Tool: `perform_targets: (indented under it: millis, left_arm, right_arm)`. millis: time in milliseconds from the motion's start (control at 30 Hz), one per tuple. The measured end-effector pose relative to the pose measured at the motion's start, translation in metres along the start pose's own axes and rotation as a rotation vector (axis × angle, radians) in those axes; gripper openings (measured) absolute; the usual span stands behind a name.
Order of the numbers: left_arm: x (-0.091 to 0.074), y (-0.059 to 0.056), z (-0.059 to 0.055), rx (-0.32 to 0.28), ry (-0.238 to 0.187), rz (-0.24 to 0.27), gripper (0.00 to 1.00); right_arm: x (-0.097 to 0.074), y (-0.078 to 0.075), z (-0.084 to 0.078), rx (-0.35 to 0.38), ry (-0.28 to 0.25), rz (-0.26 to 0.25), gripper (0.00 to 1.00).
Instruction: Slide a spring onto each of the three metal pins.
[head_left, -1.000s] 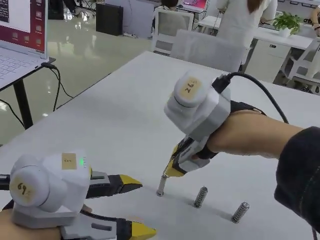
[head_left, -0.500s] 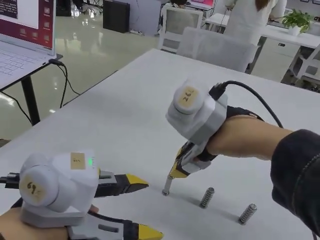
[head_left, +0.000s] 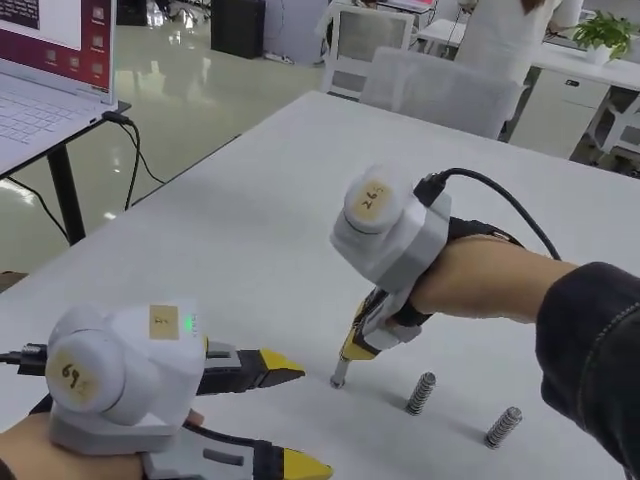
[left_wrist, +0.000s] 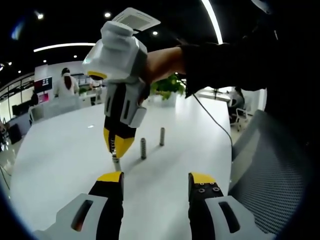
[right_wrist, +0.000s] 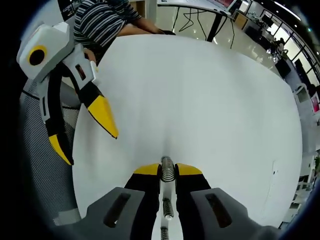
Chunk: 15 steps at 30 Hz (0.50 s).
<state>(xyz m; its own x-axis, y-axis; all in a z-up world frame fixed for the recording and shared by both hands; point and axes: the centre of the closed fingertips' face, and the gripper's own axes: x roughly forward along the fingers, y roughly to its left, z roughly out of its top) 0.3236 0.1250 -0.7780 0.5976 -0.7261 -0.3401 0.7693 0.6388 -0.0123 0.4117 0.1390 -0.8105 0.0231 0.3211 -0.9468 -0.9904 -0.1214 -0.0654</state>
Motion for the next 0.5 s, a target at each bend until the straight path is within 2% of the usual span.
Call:
perform_targets:
  millis: [333,500]
  left_arm:
    - [0.0,0.001,-0.002,-0.006,0.005,0.001,0.45]
    - [0.0,0.0,-0.003,-0.006,0.01,0.0,0.45]
  right_arm:
    - [0.023,0.004,-0.008,0.022,0.035,0.033,0.08]
    - [0.031,0.005,-0.011,0.026,0.042,0.035,0.09]
